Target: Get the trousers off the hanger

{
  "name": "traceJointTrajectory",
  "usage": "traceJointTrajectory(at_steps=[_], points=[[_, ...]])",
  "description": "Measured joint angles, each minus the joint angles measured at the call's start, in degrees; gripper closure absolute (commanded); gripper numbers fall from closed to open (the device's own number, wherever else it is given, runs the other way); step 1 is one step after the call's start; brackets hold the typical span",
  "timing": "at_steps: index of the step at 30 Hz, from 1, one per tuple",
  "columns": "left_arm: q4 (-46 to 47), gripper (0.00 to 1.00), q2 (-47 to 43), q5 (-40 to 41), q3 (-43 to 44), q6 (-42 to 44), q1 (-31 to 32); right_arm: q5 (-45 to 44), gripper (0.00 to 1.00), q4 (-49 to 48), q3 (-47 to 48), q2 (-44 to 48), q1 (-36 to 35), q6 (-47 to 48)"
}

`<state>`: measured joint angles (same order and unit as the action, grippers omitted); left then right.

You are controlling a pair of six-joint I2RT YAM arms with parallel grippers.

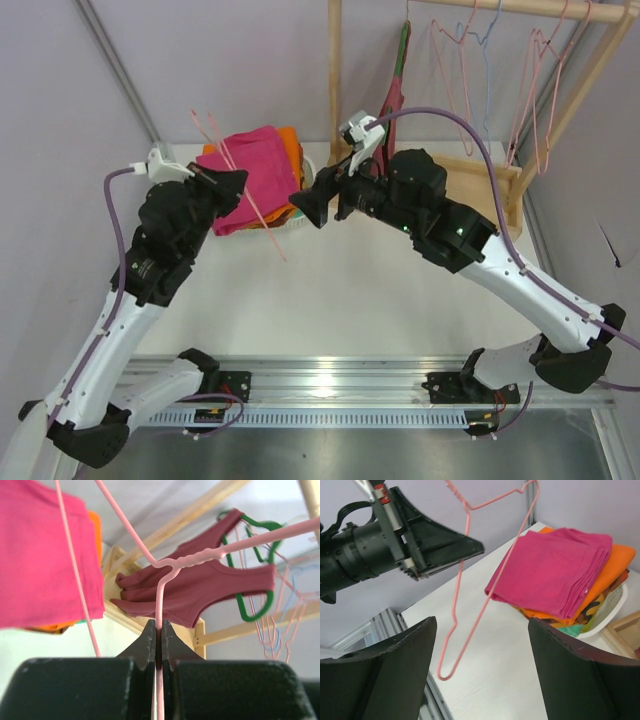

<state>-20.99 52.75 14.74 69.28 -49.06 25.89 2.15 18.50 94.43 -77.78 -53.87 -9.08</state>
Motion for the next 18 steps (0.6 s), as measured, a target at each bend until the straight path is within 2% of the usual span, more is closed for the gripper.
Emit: traceJointTrajectory(at_steps=[5,9,18], points=[[-6.91,1.0,4.17,12.48,2.82,-7.41,5.97,-1.99,0.2,0.13,-1.49,-1.01,-2.71,0.7],[-12.15,1.0,9.18,19.12,7.1,-11.26,10.32,-2.82,0.21,-0.52,-4.57,-1.11,-2.71,2.29],[-21.11,1.0,12.68,26.29,12.63,-20.2,12.81,-2.29,0.23,-2.99,-5.01,-5.03,-2.73,4.42]])
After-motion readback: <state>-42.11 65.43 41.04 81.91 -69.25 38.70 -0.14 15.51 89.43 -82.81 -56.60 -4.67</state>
